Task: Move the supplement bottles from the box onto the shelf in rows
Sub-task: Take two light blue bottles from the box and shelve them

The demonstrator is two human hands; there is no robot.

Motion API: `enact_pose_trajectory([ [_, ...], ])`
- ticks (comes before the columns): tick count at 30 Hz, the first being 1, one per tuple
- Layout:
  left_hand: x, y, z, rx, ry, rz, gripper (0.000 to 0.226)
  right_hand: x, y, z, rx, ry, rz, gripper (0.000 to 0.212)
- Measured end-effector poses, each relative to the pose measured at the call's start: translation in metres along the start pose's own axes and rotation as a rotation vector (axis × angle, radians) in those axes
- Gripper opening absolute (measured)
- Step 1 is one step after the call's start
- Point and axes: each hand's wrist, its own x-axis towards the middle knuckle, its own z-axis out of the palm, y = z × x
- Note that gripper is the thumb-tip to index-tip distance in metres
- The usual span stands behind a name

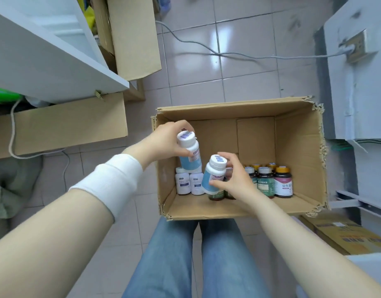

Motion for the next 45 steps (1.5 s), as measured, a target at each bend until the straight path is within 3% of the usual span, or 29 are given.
enact_pose_trajectory([
  [7,-0.078,0.050,-0.040,-0.552,0.142,0.125,0.044,-0.101,-0.051,-0.019,0.517,0.234,0.118,0.067],
  [11,-0.124,0.086,-0.042,-0.780,0.078,0.176,0.047,-0.170,-0.079,0.001,0.928,0.320,0.050,0.027],
  [13,-0.147,0.107,-0.035,-0.868,0.027,0.190,0.053,-0.206,-0.082,0.017,1.148,0.350,-0.001,0.022],
  [16,-0.180,0.140,-0.017,-0.973,-0.105,0.277,0.026,-0.258,-0.078,0.041,1.336,0.404,-0.090,0.033],
  [19,-0.217,0.177,0.006,-1.023,-0.306,0.342,0.017,-0.310,-0.064,0.054,1.375,0.517,-0.195,0.087],
  [21,-0.240,0.200,0.025,-1.014,-0.440,0.393,0.020,-0.347,-0.052,0.060,1.409,0.617,-0.264,0.098],
  [26,-0.320,0.264,0.082,-0.937,-0.674,0.476,0.025,-0.452,-0.021,0.077,1.413,0.888,-0.423,0.083],
  [30,-0.406,0.307,0.141,-0.834,-0.823,0.619,0.023,-0.549,0.017,0.100,1.363,1.095,-0.507,0.090],
  [33,-0.482,0.328,0.201,-0.758,-0.864,0.759,0.018,-0.624,0.055,0.124,1.332,1.211,-0.593,0.084],
  [45,-0.768,0.372,0.420,-0.470,-1.136,1.057,0.022,-0.896,0.203,0.215,1.185,1.650,-0.728,0.093],
])
